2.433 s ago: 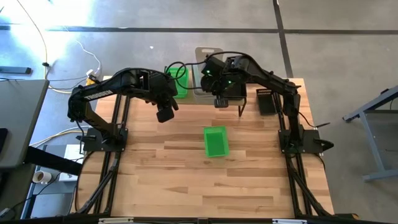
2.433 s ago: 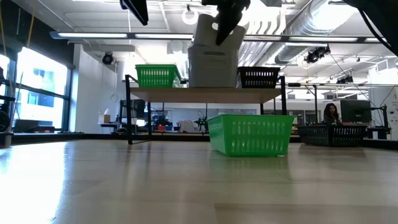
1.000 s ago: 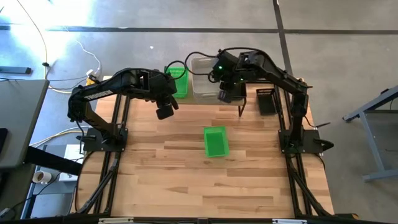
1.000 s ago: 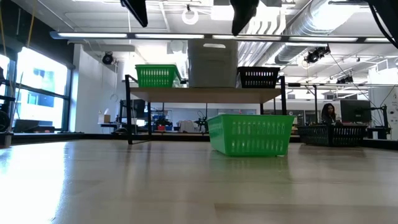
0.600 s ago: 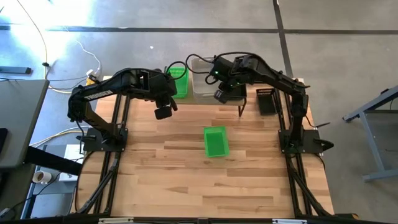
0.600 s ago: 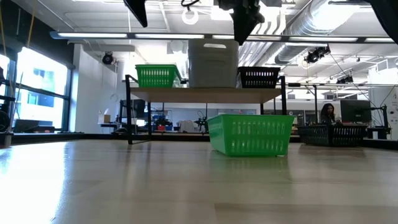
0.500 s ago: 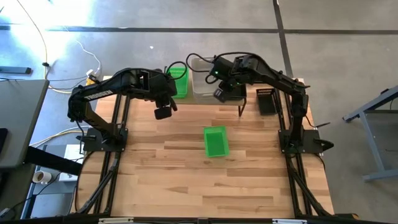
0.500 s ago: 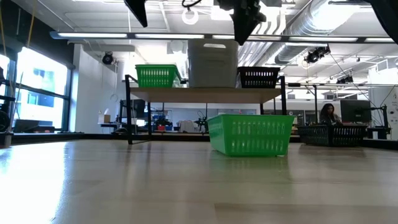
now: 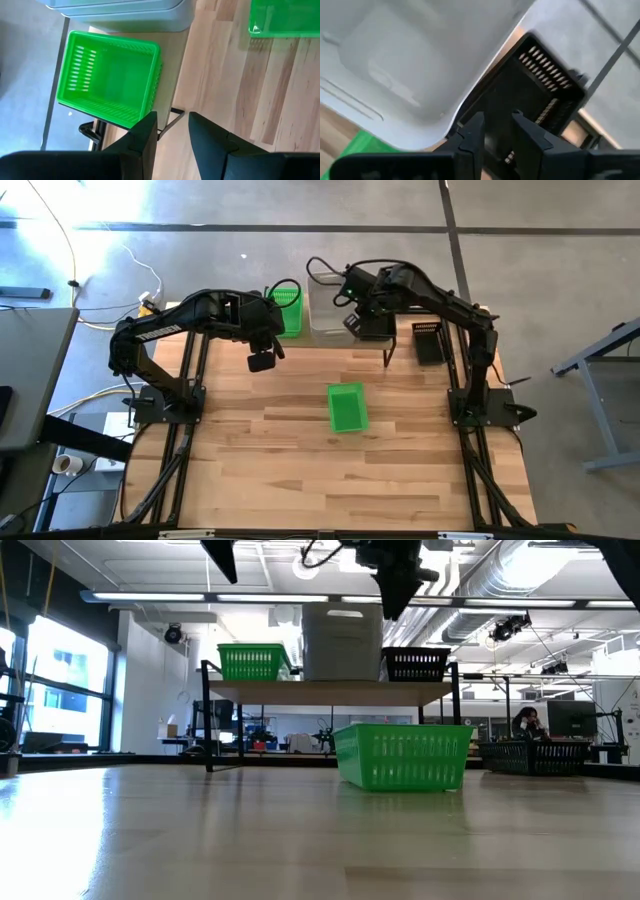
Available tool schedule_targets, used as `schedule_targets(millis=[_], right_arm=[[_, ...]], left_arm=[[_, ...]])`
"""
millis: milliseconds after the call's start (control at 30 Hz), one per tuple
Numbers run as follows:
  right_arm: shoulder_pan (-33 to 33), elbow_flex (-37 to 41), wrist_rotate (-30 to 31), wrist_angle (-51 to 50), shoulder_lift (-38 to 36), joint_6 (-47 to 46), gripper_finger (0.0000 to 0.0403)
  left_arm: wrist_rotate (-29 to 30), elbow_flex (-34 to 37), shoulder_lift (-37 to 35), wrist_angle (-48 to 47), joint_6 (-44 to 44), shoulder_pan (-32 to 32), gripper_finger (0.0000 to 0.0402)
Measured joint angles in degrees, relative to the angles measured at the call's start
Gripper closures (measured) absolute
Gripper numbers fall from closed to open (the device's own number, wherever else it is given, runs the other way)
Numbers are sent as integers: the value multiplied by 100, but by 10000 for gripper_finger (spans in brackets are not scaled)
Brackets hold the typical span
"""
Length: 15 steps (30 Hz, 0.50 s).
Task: Stack baskets on shelf by color
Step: Stack the gray bin on the gray bin on the shelf
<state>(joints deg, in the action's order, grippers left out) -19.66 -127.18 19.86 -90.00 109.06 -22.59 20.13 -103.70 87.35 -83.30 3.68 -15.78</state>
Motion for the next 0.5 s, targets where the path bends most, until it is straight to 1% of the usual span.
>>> schedule_targets(millis=[200, 367, 433, 500], right_arm=[[-100, 425, -299, -3, 0, -164, 327], [-81, 451, -540, 138, -2, -177, 327], [-81, 451, -778, 241, -2, -129, 327], [-81, 451, -873, 319, -2, -81, 327]], left_arm=[[-21, 0, 0, -1, 2, 1, 300], [-21, 0, -2, 0, 127, -1, 300], [-23, 0, -2, -1, 232, 1, 300], [-23, 0, -2, -1, 256, 1, 300]])
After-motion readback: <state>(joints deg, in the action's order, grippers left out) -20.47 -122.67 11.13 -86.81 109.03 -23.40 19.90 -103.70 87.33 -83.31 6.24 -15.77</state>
